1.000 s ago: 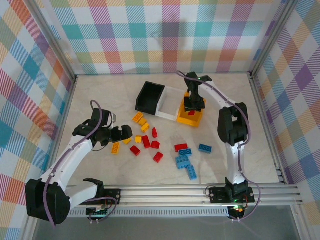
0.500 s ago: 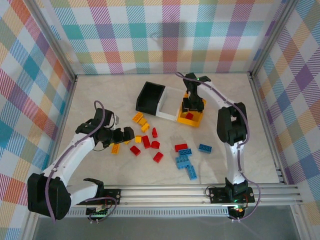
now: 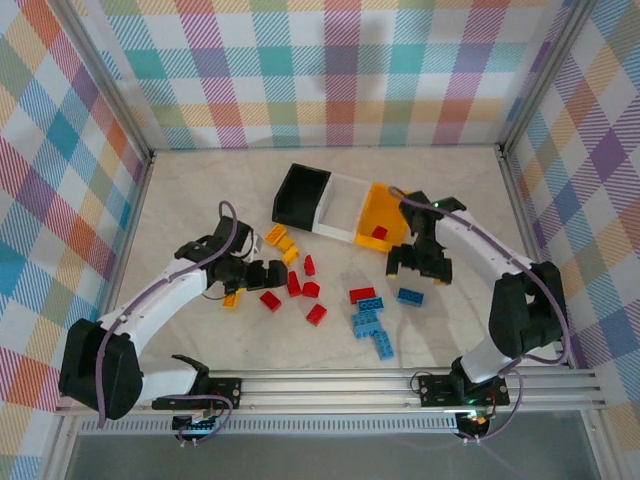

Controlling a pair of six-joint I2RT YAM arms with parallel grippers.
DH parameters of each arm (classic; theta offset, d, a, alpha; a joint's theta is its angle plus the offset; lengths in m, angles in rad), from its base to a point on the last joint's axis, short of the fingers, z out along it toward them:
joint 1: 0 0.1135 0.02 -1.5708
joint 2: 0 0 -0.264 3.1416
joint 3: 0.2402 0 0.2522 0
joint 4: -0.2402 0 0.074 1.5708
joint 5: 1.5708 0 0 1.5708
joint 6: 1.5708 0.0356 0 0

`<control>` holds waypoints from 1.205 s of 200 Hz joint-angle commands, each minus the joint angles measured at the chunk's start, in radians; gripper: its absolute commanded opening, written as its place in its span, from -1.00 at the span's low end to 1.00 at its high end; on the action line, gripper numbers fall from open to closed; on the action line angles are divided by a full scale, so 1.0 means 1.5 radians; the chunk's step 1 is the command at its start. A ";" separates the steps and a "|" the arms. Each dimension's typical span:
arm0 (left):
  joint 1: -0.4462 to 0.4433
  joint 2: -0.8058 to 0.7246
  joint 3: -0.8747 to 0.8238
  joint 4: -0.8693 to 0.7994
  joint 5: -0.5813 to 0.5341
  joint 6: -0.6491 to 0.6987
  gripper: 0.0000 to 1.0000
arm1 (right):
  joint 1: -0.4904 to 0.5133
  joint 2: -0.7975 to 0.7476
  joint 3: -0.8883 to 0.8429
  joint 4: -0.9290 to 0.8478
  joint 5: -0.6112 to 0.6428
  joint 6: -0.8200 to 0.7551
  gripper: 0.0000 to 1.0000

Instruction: Sort the legos into containers by color

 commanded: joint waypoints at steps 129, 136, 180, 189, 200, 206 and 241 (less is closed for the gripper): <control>-0.025 -0.044 0.002 -0.037 -0.040 -0.002 1.00 | 0.000 0.135 -0.038 0.123 -0.007 0.072 0.70; -0.025 -0.043 0.001 -0.037 -0.040 -0.001 1.00 | 0.000 0.137 -0.038 0.124 -0.006 0.072 0.64; -0.025 -0.039 0.002 -0.031 -0.040 -0.005 1.00 | -0.001 0.133 -0.037 0.121 0.002 0.062 0.13; -0.025 -0.038 0.002 -0.029 -0.039 -0.007 1.00 | -0.002 0.130 -0.037 0.119 0.004 0.060 0.09; -0.025 -0.036 0.001 -0.026 -0.039 -0.010 1.00 | -0.002 0.124 -0.033 0.114 0.006 0.057 0.04; -0.025 -0.037 0.001 -0.025 -0.040 -0.011 1.00 | -0.002 0.122 -0.030 0.111 0.005 0.055 0.02; -0.025 -0.036 -0.003 -0.022 -0.042 -0.015 1.00 | -0.002 0.078 0.041 0.065 -0.009 0.053 0.00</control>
